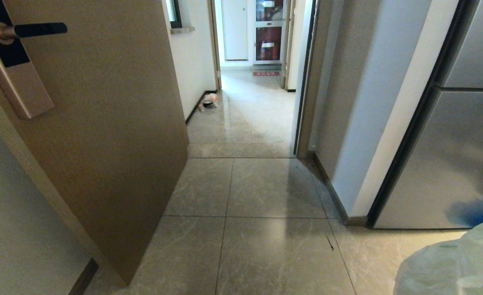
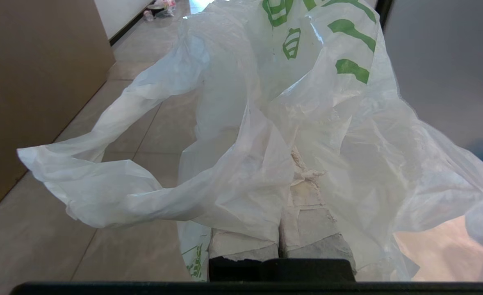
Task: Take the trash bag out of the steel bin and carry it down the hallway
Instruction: Put the trash bag at the door
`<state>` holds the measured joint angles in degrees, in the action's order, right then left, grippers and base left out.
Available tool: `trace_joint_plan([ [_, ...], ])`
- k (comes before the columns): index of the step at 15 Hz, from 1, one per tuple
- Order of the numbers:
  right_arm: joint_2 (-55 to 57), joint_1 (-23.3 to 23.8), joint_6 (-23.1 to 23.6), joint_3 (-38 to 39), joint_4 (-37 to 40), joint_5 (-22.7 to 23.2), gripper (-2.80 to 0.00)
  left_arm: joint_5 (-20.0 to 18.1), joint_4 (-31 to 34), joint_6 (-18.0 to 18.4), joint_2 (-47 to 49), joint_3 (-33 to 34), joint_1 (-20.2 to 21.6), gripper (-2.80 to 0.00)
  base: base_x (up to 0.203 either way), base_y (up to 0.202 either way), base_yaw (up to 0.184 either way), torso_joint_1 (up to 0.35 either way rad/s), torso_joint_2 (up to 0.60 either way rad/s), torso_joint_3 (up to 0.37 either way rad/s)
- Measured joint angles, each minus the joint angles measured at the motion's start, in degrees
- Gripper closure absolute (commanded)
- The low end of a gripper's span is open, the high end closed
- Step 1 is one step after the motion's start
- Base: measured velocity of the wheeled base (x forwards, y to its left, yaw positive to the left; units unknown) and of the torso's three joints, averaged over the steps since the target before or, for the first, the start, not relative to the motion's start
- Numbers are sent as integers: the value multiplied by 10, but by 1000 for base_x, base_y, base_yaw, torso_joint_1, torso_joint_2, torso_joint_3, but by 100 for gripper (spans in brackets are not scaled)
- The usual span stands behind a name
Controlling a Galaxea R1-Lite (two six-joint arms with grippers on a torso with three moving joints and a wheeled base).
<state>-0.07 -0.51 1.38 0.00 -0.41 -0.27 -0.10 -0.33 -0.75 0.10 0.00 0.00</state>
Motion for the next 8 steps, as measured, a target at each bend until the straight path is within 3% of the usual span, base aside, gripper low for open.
trace_joint_plan([
  [8, 0, 0, 0, 0, 0, 0, 0, 0, 0, 0, 0, 0, 0, 0, 193, 0, 2, 4, 2, 3],
])
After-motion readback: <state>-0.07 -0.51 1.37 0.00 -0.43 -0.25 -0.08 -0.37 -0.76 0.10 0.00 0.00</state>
